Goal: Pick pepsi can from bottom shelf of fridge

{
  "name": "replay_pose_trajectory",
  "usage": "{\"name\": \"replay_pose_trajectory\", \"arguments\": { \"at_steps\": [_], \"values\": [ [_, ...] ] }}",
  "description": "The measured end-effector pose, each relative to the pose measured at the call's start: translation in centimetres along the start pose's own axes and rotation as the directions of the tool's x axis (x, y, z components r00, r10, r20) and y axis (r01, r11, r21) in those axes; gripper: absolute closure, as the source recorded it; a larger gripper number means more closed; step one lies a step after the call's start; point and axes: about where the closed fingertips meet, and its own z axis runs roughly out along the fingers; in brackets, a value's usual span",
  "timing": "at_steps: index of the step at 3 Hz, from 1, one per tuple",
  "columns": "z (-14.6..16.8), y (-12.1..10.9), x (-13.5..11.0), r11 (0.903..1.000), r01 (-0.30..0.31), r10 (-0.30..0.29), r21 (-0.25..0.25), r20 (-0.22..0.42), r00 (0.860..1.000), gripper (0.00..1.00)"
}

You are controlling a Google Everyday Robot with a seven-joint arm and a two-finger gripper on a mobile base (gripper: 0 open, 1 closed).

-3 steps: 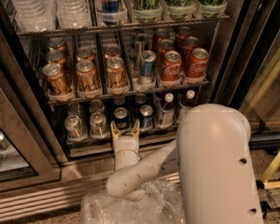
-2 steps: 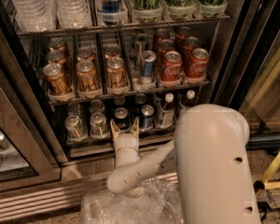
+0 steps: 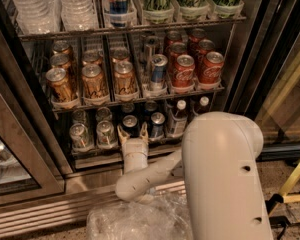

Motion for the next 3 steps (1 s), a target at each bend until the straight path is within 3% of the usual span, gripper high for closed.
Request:
{"name": "replay_pose_trajectory", "arguments": {
  "at_steps": [1, 3],
  "values": [
    [1.2, 0.59, 0.32, 0.9999, -0.005, 0.005, -0.016, -0.002, 1.0, 0.33],
    [1.65, 0.81, 0.45, 0.9998, -0.008, 0.008, -0.018, -0.001, 1.0, 0.7]
  ]
}}
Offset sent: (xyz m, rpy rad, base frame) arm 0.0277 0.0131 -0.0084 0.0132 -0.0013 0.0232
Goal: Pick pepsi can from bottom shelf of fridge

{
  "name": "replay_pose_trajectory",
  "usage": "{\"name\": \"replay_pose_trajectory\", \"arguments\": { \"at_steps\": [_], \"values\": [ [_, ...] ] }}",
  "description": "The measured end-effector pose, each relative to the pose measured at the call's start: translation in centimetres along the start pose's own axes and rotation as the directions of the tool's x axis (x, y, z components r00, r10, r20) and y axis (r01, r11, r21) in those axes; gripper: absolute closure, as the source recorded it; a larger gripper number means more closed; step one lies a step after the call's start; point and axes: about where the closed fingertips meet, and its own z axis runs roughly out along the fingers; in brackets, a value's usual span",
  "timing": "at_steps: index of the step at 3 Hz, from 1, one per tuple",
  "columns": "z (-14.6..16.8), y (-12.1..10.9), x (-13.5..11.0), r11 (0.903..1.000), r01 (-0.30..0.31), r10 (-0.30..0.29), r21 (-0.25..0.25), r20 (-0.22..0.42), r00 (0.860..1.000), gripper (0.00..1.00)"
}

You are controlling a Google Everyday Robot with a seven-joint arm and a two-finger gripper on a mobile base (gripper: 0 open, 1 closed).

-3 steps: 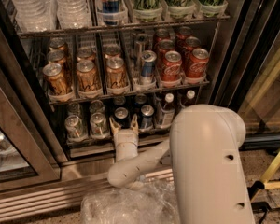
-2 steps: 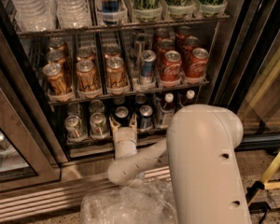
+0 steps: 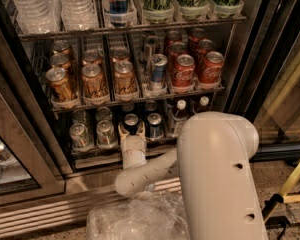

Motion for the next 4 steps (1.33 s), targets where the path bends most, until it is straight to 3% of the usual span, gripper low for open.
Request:
{"name": "replay_pose_trajectory", "arguments": {
  "at_steps": [1, 2, 3, 4],
  "values": [
    [0.0, 0.0, -0.1, 1.0, 0.0, 0.0, 0.0, 0.001, 1.0, 0.94],
    [-1.2, -0.5, -2.6, 0.9997, -0.022, 0.023, -0.013, 0.025, 0.999, 1.0],
    [-2.9, -0.2, -5.7, 0.9955, -0.037, 0.041, -0.087, 0.045, 0.998, 1.0],
    [-6.1, 1.2, -6.3, 0.967, -0.112, 0.108, -0.229, -0.029, 0.994, 1.0]
  ]
}}
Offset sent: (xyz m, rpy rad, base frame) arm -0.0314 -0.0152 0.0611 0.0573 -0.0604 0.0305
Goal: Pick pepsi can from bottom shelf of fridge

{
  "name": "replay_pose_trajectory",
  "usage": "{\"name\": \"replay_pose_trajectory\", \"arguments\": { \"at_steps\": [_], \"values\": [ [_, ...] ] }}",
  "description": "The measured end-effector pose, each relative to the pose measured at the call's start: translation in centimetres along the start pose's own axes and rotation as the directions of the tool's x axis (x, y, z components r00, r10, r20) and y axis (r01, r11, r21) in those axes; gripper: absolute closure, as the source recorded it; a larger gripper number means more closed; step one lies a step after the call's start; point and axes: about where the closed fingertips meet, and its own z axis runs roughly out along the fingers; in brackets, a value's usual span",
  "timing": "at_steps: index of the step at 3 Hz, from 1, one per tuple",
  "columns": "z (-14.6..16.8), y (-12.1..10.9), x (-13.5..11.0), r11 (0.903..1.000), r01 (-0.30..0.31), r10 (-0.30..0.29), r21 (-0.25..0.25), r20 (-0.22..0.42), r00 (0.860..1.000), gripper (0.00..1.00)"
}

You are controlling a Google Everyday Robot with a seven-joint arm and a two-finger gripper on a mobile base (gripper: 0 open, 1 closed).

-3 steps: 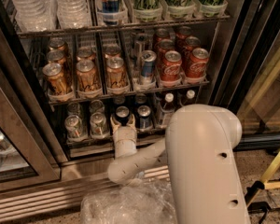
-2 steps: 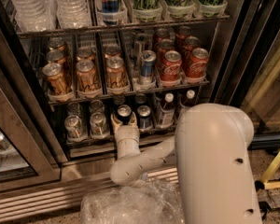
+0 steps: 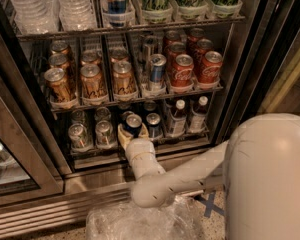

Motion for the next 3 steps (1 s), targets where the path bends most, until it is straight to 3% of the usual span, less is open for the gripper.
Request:
{"name": "replay_pose_trajectory", "arguments": {
  "at_steps": [1, 2, 3],
  "values": [
    [-2.9, 1.9, -0.2, 0.9841, -0.086, 0.071, -0.155, -0.098, 0.993, 1.0],
    [-6.5, 3.4, -1.6, 0.9491, -0.131, 0.082, -0.287, -0.178, 0.981, 1.0],
    [-6.8, 4.7, -1.8, 0.9319, -0.154, 0.093, -0.328, -0.194, 0.977, 1.0]
  ]
}}
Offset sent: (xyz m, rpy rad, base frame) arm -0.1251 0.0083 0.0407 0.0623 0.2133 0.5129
